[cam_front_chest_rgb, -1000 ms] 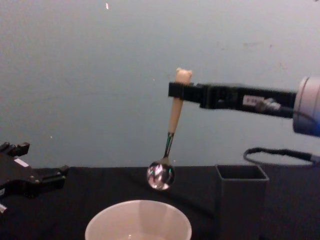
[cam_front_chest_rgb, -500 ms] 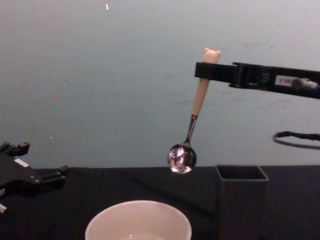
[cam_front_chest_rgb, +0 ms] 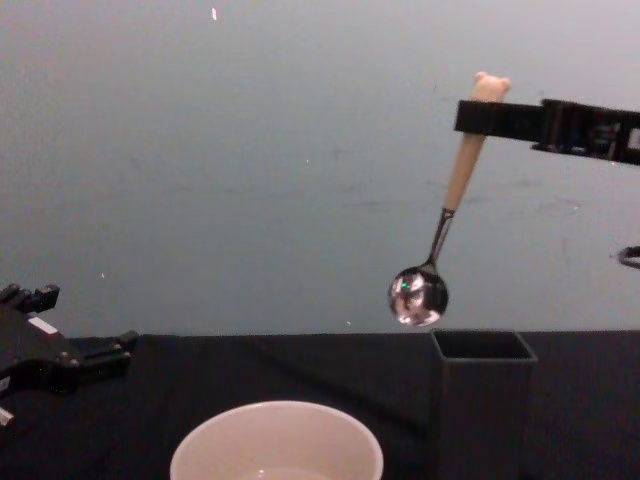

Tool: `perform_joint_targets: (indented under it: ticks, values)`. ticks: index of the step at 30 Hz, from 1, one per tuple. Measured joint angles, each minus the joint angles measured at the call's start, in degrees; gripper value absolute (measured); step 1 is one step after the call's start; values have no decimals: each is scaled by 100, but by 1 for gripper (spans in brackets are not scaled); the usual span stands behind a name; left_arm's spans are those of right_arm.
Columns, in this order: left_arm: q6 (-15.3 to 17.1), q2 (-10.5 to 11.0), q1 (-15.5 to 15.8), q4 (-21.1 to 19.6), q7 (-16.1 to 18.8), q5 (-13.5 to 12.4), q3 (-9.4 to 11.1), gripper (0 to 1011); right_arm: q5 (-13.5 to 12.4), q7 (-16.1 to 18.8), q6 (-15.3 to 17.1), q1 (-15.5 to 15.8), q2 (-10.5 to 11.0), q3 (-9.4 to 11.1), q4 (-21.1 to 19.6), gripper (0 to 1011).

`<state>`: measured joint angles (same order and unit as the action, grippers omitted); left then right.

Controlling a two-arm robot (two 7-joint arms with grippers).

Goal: Pick up the stirring spoon with one hand, stir inside the cup, then place it back in its original position.

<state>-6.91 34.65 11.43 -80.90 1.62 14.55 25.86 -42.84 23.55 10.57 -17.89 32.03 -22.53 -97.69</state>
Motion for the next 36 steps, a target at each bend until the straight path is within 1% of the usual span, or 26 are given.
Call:
perform_joint_targets:
  ticks: [9, 14, 19, 27, 31, 36]
  values:
    - [0, 0, 0, 0, 0, 0, 0, 1001, -55, -7, -143, 134, 214, 130, -28, 211]
    - [0, 0, 0, 0, 0, 0, 0, 1001, -40, -22, -192, 145, 249, 154, 61, 211]
    - [0, 0, 0, 0, 0, 0, 0, 1001, 37, -37, -233, 134, 244, 153, 193, 211]
    - [0, 0, 0, 0, 0, 0, 0, 1001, 191, -4, -245, 108, 221, 64, 321, 211]
    - [0, 0, 0, 0, 0, 0, 0, 1001, 340, 23, -227, 99, 192, -23, 410, 211]
    - [0, 0, 0, 0, 0, 0, 0, 1001, 461, 43, -184, 116, 182, -95, 461, 211]
